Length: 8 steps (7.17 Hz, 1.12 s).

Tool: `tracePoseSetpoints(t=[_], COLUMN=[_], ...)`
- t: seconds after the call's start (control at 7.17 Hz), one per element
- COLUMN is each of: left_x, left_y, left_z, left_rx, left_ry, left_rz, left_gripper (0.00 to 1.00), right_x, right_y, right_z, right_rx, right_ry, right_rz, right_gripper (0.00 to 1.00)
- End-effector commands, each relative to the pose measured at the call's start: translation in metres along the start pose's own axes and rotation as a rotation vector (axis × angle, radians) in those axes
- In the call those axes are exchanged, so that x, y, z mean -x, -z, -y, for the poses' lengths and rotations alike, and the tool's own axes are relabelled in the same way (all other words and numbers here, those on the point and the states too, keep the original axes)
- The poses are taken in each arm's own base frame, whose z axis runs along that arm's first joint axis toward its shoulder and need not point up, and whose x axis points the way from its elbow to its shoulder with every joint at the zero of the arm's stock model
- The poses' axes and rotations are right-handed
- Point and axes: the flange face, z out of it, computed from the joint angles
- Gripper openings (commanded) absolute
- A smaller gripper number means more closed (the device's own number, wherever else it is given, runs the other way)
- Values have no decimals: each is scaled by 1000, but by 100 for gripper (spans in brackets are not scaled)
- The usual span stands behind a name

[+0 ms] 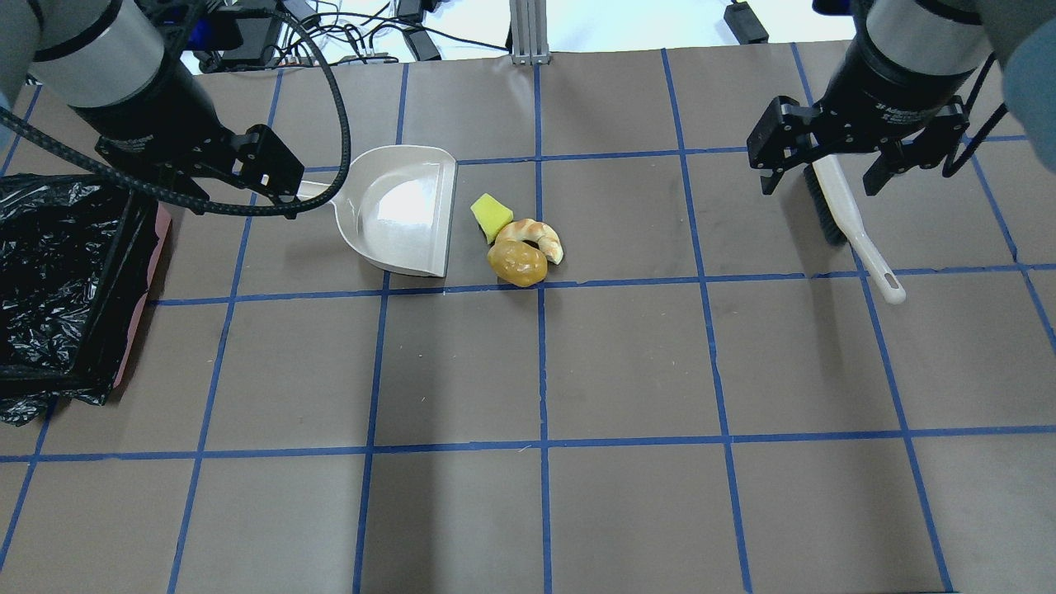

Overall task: Sweep and dump trash into bin
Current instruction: 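Grasp the white dustpan handle with the left gripper while the right grasps the brush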

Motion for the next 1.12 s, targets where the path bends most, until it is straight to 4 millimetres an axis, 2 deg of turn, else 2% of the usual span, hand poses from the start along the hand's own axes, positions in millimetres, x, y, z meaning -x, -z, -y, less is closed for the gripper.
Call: tracePoseSetpoints(t=[0.0,0.14,0.28,0.42,0.7,0.98], left_x=[3,11,16,22,56,85], left_y=[4,-3,-13,-19,-46,-84], left_z=[2,9,16,27,53,78], left_rx=[-29,-15,1,-21,1,46], left_ry=[3,-44,-150,-257,-474,-663], left_rz=[11,9,6,15,10,-12], left_gripper=[98,97,97,97,98,100], right_x=[0,-4,-12,-36,-104,-129], right_y=[-7,-30,-62,-88,-142,-173], right_z=[7,17,34,52,83,107], right_rx=[0,53,115,164,264,242], right_ry=[11,7,13,-2,9,101], right_rz=[6,-10,-11,-12,-7,-82], right_gripper=[100,100,100,100,100,99])
